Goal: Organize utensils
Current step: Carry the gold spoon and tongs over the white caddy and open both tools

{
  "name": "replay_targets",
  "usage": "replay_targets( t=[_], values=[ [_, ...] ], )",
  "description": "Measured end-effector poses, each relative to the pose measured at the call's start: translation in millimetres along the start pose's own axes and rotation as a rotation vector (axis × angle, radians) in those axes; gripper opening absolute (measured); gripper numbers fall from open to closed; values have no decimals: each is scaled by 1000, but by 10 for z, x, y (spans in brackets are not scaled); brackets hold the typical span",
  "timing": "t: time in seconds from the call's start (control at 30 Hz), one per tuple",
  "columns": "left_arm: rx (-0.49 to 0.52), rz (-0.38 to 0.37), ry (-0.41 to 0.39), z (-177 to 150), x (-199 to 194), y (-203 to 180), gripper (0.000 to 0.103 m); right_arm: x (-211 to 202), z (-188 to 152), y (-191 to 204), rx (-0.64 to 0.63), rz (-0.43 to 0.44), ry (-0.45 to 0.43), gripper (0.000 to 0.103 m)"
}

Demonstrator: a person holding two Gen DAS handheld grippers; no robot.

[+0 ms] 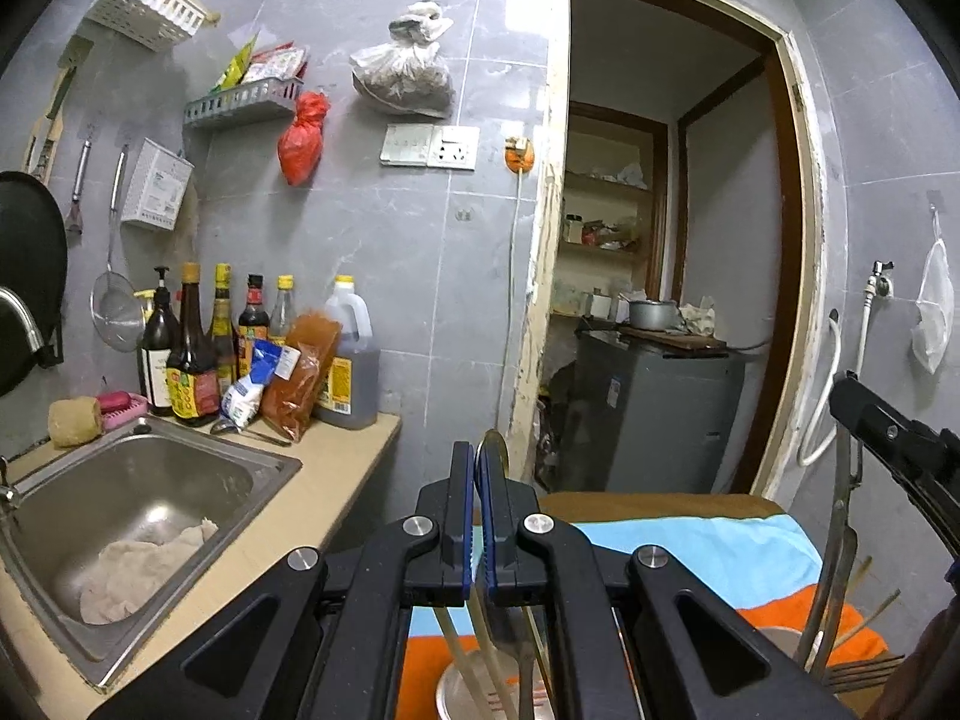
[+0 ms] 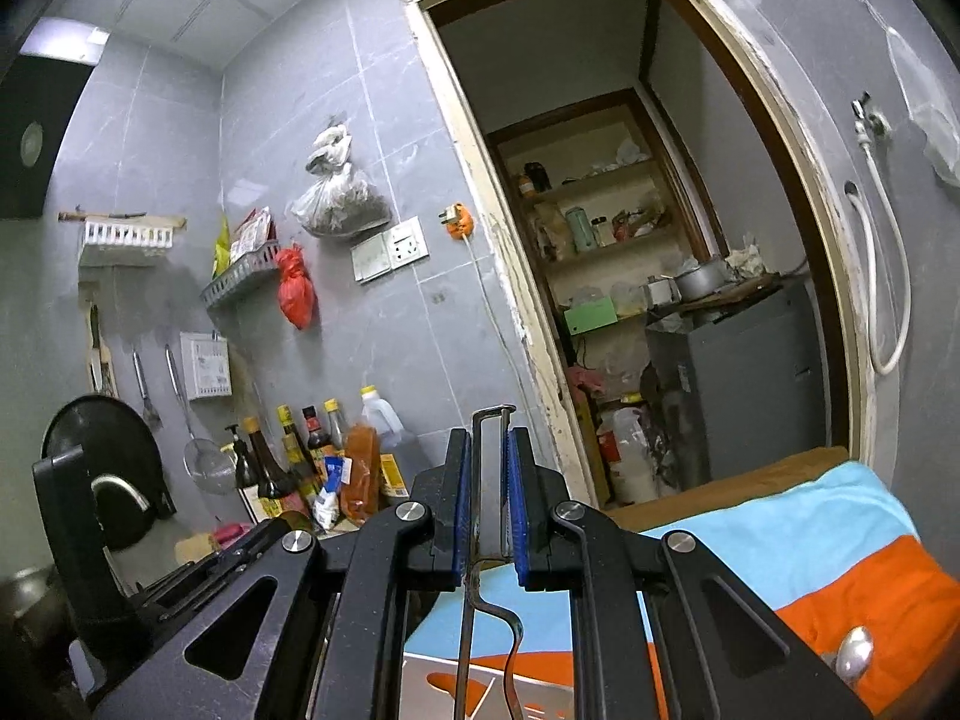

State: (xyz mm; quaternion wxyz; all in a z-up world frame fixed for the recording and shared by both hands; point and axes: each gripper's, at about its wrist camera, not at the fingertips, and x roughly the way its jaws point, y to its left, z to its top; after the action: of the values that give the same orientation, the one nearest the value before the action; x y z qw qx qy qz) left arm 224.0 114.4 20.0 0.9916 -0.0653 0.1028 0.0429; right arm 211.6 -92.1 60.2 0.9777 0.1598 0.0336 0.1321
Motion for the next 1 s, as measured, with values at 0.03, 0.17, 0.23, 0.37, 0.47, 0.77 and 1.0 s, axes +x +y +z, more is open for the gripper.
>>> replay_targets(
  t=[0.03, 0.17, 0.23, 0.37, 0.47, 0.77, 1.0],
  values=[
    [-2, -8, 8, -1, 1, 0, 3, 1, 4, 4, -3, -2, 5, 11],
    [-11, -55, 48, -11, 4, 5, 5, -5, 18, -21, -1, -5, 30, 11],
    [-30, -85, 75, -16, 5, 32, 5, -4, 22, -44, 7, -4, 44, 13],
    [-66, -113, 118, -28, 23, 79, 6, -23, 26, -97, 26, 6, 60, 22],
    [-84, -127, 142, -36, 34, 94, 6, -37, 24, -131, 36, 17, 75, 23],
    [-83, -138, 175, -11, -65, -37, 10, -158, 117, -233, 32, 22, 97, 43],
    [-79, -150, 146, 59, -272, -238, 50, -405, 247, -484, 18, -10, 122, 57]
  ],
)
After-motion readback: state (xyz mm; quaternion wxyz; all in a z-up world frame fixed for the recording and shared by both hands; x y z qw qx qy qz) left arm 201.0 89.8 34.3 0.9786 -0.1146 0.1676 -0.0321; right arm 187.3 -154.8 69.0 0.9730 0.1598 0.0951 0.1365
